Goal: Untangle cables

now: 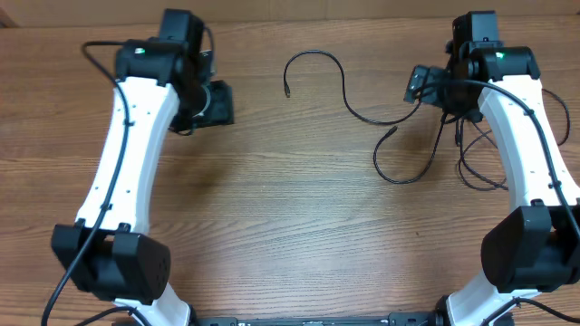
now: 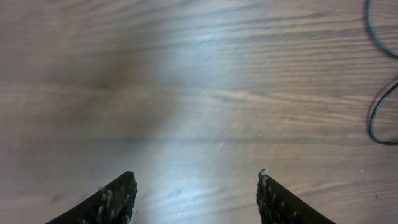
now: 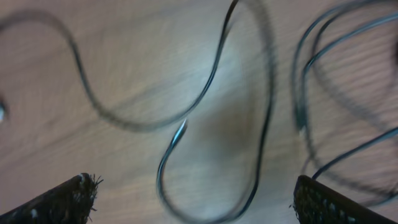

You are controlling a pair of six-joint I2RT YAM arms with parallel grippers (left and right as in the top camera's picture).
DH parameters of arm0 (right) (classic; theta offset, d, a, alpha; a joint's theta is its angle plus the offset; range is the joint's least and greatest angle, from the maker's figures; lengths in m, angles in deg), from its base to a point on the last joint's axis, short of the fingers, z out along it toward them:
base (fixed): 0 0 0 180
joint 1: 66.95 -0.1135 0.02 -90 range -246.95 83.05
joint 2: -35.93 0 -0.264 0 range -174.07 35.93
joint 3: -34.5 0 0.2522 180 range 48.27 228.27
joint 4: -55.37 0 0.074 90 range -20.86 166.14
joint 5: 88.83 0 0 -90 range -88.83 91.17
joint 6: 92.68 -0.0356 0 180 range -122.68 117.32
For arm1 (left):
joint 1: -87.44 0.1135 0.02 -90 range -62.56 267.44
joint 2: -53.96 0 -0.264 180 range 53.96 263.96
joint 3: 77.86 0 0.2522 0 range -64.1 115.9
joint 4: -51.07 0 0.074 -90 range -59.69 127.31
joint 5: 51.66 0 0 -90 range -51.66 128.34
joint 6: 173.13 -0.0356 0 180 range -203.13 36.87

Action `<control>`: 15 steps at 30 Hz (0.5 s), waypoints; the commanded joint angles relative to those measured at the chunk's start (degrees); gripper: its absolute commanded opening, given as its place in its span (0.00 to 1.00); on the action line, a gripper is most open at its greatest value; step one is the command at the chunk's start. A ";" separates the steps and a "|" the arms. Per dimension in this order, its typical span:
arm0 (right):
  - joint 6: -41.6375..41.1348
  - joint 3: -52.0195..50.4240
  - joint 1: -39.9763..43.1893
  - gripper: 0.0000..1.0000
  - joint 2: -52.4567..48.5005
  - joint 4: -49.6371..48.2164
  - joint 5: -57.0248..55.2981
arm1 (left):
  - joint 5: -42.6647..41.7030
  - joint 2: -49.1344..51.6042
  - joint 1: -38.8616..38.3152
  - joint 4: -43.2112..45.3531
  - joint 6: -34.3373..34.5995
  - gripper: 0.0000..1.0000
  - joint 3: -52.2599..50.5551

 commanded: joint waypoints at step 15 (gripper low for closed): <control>-2.12 -0.04 3.54 1.00 -10.54 -9.92 -4.96 | 0.15 -1.95 0.59 -2.49 -0.50 0.63 0.79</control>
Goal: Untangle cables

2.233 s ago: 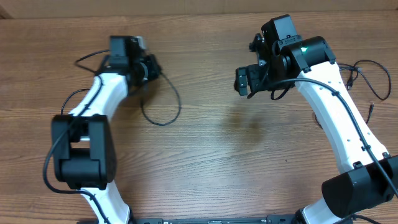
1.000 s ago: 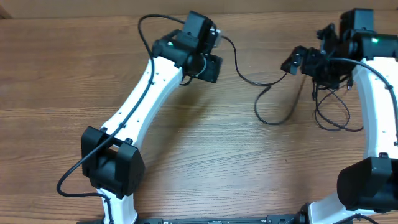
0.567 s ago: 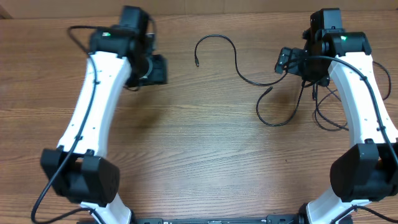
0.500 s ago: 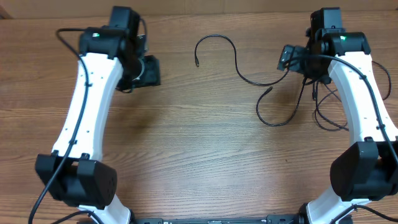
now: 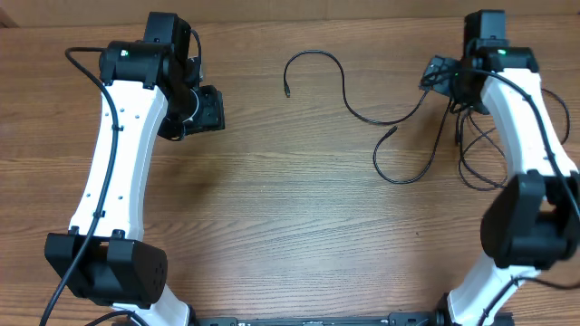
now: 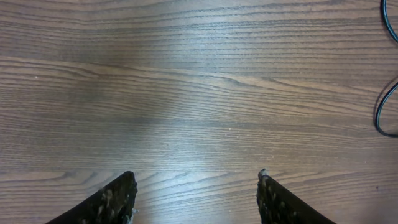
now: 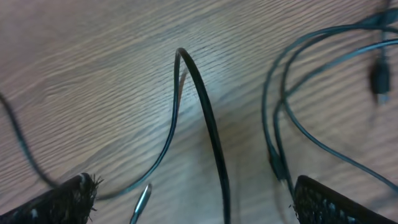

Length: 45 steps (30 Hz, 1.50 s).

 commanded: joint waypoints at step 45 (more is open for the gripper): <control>-5.03 12.35 30.91 0.04 15.13 1.95 6.43 | 0.15 -1.05 -0.42 0.07 -0.26 0.63 0.79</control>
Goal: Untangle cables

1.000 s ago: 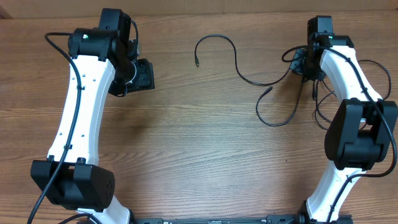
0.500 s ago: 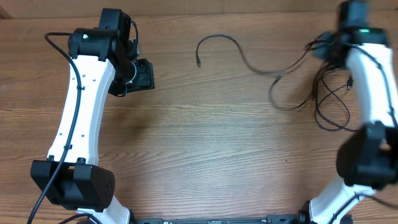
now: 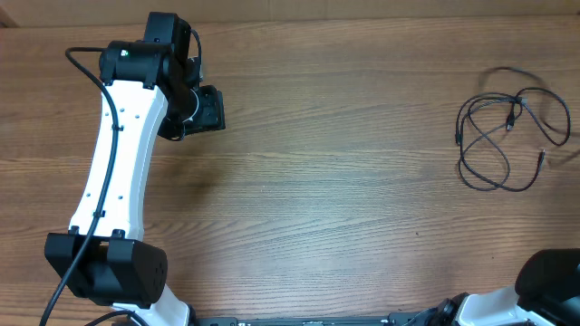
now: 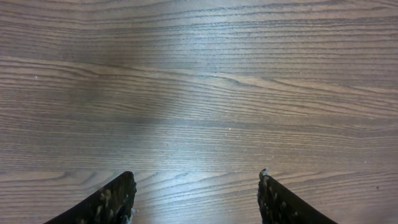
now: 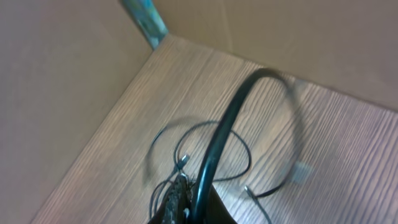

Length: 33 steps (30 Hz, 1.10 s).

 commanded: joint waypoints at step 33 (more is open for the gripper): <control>23.45 0.92 -18.49 1.00 -2.03 12.66 18.53 | 11.30 -1.05 0.50 2.29 2.23 0.70 0.79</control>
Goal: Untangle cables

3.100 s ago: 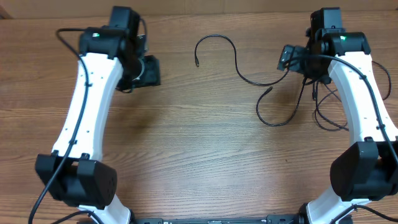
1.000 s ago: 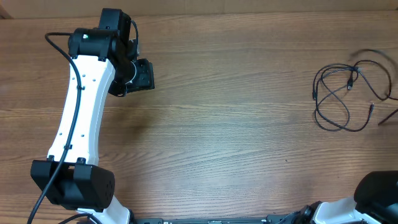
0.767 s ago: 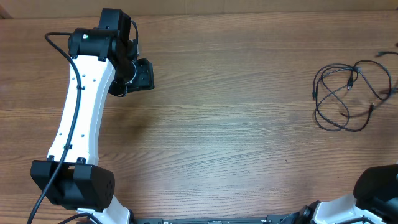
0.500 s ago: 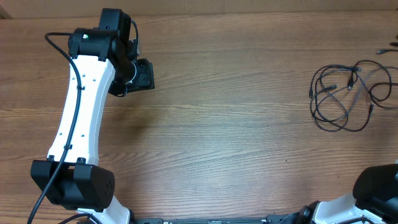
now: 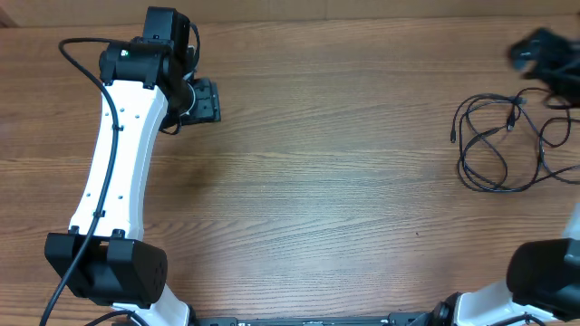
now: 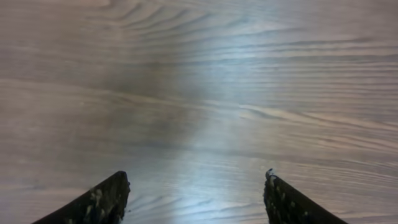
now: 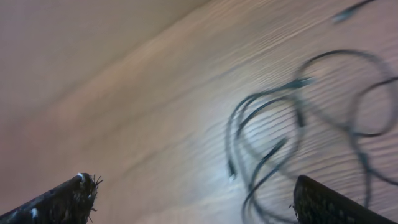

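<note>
A tangle of thin black cables (image 5: 503, 145) lies in loose loops on the wooden table (image 5: 344, 181) near its right edge. In the right wrist view the cables (image 7: 292, 124) show blurred, ahead and to the right of the fingers. My right gripper (image 5: 535, 50) is a blurred dark shape at the far right corner, beyond the tangle. It is open (image 7: 193, 186) with nothing between its fingers. At the far left my left gripper (image 5: 201, 100) stands open (image 6: 196, 180) over bare wood, far from the cables.
The white left arm (image 5: 118, 163) reaches along the left side of the table. A brown wall (image 7: 74, 50) rises behind the table's far edge, close to the right gripper. The right arm's base (image 5: 544, 281) sits at the near right corner.
The right gripper, out of the overhead view before, now shows at the far right corner beyond the tangle, open. The left gripper has shifted slightly left and back. The cable loops have shifted a little.
At first one cable snaked across the far middle of the table into the tangle, with the right gripper open above it. Later that cable was gone from the middle and everything lay bunched at the right. Now the right gripper is open beyond the bundle.
</note>
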You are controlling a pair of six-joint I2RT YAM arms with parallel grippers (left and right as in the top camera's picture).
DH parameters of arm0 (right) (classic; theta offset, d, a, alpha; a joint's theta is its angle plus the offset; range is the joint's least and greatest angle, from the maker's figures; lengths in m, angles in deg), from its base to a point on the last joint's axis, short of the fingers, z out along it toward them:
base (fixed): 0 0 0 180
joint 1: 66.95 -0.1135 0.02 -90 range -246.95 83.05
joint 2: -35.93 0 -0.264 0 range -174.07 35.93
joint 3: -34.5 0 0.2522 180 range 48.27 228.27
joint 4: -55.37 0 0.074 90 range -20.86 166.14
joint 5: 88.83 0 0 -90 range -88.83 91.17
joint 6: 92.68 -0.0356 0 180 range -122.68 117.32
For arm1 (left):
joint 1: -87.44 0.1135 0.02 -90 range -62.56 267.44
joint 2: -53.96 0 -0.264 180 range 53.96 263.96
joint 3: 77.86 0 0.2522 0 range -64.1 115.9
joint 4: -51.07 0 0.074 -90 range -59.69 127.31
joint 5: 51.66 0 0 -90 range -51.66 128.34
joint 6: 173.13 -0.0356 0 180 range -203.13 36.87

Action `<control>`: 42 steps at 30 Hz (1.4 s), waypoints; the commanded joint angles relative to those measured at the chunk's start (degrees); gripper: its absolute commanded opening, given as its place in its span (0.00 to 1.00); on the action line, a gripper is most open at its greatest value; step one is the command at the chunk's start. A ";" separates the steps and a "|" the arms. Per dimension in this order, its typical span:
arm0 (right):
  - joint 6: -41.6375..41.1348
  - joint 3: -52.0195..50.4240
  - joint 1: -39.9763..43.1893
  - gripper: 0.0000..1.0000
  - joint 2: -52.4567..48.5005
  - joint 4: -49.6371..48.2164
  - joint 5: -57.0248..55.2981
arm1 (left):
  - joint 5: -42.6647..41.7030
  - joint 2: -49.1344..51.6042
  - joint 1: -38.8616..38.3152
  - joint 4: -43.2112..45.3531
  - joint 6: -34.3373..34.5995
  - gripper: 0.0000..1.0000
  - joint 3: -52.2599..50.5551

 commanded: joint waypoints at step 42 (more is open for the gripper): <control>-2.67 -48.92 -18.69 1.00 40.92 -15.50 -5.88 | 5.25 -62.27 2.91 6.75 4.52 1.00 -39.95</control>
